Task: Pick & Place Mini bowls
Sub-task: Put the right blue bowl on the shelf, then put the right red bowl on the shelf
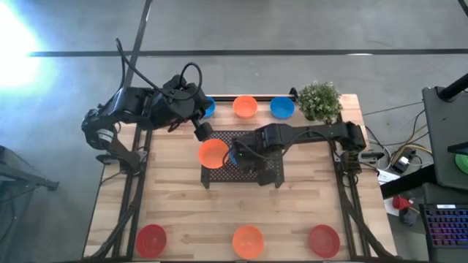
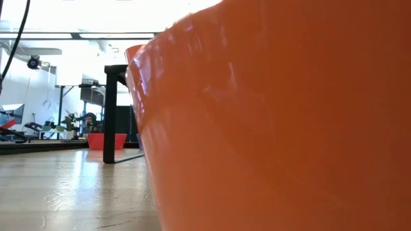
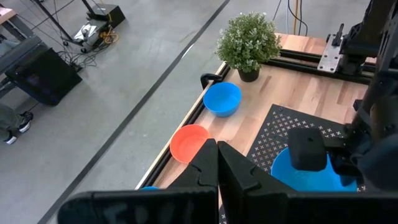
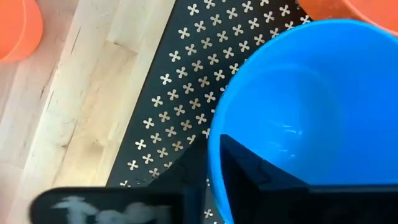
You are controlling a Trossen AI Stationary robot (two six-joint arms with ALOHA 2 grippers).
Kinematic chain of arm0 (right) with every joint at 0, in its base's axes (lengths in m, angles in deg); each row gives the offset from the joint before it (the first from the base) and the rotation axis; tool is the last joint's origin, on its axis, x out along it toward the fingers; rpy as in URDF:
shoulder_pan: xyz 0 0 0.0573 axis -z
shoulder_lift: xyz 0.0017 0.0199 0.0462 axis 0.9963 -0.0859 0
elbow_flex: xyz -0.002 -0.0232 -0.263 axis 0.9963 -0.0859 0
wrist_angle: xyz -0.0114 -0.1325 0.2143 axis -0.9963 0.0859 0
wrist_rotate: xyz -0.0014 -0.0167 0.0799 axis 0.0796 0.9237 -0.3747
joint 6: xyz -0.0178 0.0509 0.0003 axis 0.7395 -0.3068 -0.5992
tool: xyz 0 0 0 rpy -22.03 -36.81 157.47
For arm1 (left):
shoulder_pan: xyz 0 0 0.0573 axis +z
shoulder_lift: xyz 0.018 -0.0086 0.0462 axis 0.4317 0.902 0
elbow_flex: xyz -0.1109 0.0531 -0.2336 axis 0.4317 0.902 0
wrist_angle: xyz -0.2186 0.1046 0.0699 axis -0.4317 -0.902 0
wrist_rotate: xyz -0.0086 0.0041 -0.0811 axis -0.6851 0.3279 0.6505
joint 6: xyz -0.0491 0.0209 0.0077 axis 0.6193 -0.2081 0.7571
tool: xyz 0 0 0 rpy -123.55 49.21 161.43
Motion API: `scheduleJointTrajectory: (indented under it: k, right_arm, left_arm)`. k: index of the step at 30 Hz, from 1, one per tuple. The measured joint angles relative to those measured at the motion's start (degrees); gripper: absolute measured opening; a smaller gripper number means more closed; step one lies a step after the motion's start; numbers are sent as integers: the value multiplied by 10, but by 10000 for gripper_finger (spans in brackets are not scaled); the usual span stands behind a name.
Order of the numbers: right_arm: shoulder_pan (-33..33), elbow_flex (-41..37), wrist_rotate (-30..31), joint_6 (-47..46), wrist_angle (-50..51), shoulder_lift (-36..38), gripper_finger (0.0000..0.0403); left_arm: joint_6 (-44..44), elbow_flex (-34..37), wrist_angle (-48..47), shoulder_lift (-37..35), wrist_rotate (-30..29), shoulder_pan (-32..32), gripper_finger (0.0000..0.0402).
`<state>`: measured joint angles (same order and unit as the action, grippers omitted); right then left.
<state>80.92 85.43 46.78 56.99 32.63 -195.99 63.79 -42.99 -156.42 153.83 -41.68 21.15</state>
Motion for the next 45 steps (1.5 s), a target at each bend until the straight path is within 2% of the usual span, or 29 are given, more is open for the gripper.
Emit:
scheduleJointTrajectory:
  k: [7,13,22,27,32,38,45]
  right_arm:
    - [-8,13,21,7,5,1,114]
    - [-9,53,31,7,50,3,140]
    - [-8,118,62,-28,163,7,122]
    - [-8,127,60,-65,173,40,103]
    - [-8,82,55,-77,173,97,89]
    - [-11,-1,-22,-117,173,207,77]
    - [-49,-133,-57,-192,174,331,68]
  left_arm:
    - [0,0,0,0,0,0,0]
    - [0,0,0,0,0,0,0]
    - [-1,0,0,0,0,0,0]
    - [-2,0,0,0,0,0,0]
    - [-5,0,-1,0,0,0,0]
    - [-10,0,-10,0,0,0,0]
    - [-21,0,-19,0,0,0,0]
